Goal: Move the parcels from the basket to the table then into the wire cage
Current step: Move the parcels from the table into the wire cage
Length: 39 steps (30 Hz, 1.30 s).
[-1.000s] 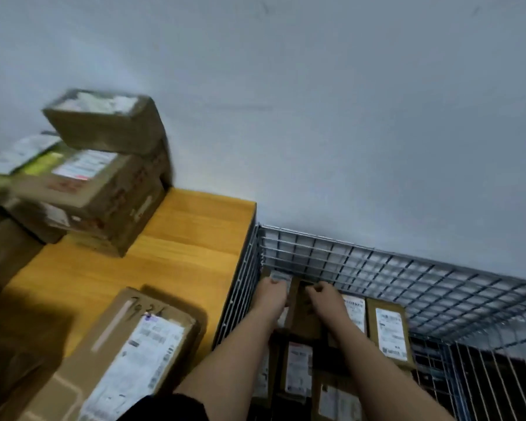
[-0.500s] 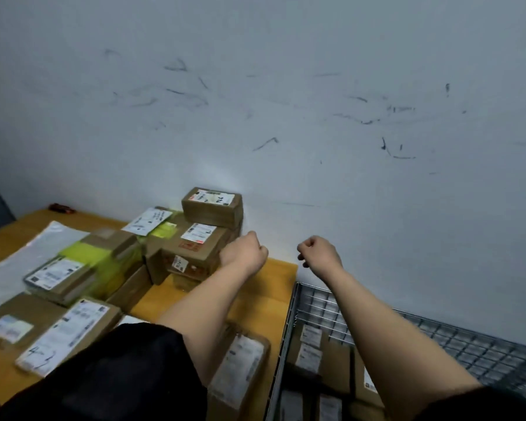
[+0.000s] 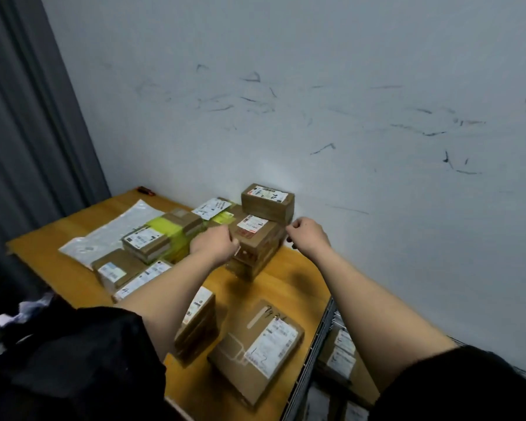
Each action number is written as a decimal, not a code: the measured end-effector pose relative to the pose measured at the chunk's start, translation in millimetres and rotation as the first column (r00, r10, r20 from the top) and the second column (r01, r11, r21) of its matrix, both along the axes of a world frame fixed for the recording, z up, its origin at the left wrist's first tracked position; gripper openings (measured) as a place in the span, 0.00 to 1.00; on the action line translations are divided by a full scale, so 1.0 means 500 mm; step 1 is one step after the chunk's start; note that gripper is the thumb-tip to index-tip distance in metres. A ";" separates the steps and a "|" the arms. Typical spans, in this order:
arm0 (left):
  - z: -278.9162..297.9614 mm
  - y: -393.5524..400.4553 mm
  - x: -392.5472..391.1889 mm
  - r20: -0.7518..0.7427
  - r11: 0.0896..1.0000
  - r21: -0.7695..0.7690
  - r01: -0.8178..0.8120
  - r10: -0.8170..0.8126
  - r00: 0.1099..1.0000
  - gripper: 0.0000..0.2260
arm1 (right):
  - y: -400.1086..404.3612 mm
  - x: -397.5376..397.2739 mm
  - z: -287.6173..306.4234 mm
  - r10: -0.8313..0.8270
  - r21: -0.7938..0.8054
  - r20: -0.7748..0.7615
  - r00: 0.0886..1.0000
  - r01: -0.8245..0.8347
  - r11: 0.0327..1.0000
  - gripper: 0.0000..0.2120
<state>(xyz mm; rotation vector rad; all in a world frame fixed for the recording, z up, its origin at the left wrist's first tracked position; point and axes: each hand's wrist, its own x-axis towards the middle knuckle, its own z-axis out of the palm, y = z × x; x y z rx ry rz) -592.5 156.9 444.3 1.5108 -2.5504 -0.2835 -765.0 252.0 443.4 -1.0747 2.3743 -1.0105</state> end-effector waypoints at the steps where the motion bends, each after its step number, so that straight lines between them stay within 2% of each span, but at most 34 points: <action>1: -0.003 -0.002 0.016 -0.002 1.000 0.003 -0.022 0.022 1.000 0.12 | -0.006 0.009 -0.004 0.016 0.003 -0.005 1.000 -0.016 1.000 0.06; 10: -0.043 -0.025 0.183 -0.045 0.970 0.103 -0.222 0.228 0.973 0.14 | -0.064 0.126 -0.048 0.196 0.095 0.006 0.981 -0.195 0.976 0.08; 14: -0.100 -0.025 0.241 -0.063 0.918 0.209 -0.337 0.356 0.932 0.24 | -0.090 0.184 -0.082 0.244 0.131 0.044 0.969 -0.247 0.960 0.07; 17: -0.153 -0.011 0.273 -0.122 0.800 0.337 -0.497 0.560 0.819 0.32 | -0.110 0.228 -0.121 0.296 0.201 0.078 0.952 -0.305 0.931 0.16; 20: -0.199 0.010 0.289 -0.196 0.593 0.555 -0.583 0.774 0.602 0.37 | -0.130 0.266 -0.164 0.311 0.270 0.098 0.945 -0.326 0.906 0.24; 22: -0.226 0.023 0.298 -0.195 0.466 0.677 -0.569 0.860 0.471 0.37 | -0.139 0.288 -0.190 0.317 0.328 0.099 0.943 -0.331 0.885 0.27; 26: -0.262 0.047 0.306 -0.120 0.312 0.810 -0.497 0.917 0.380 0.38 | -0.162 0.319 -0.235 0.319 0.405 0.079 0.944 -0.323 0.855 0.30; 29: -0.312 0.039 0.301 -0.130 0.239 0.911 -0.336 0.940 0.314 0.39 | -0.179 0.337 -0.257 0.317 0.440 0.105 0.943 -0.330 0.835 0.30; 31: -0.382 0.015 0.290 -0.150 0.205 0.959 -0.193 0.952 0.267 0.43 | -0.184 0.345 -0.270 0.316 0.439 0.135 0.939 -0.343 0.831 0.29; 33: -0.440 -0.001 0.279 -0.140 0.165 0.983 -0.078 0.955 0.260 0.41 | -0.187 0.350 -0.281 0.301 0.419 0.161 0.940 -0.341 0.842 0.28; 36: -0.348 0.038 0.264 -0.160 0.157 0.987 0.029 0.965 0.209 0.30 | -0.185 0.350 -0.286 0.281 0.398 0.157 0.947 -0.321 0.859 0.26; 39: -0.316 0.053 0.249 -0.156 0.161 0.987 -0.029 0.979 0.129 0.25 | -0.177 0.337 -0.275 0.258 0.397 0.086 0.962 -0.271 0.877 0.24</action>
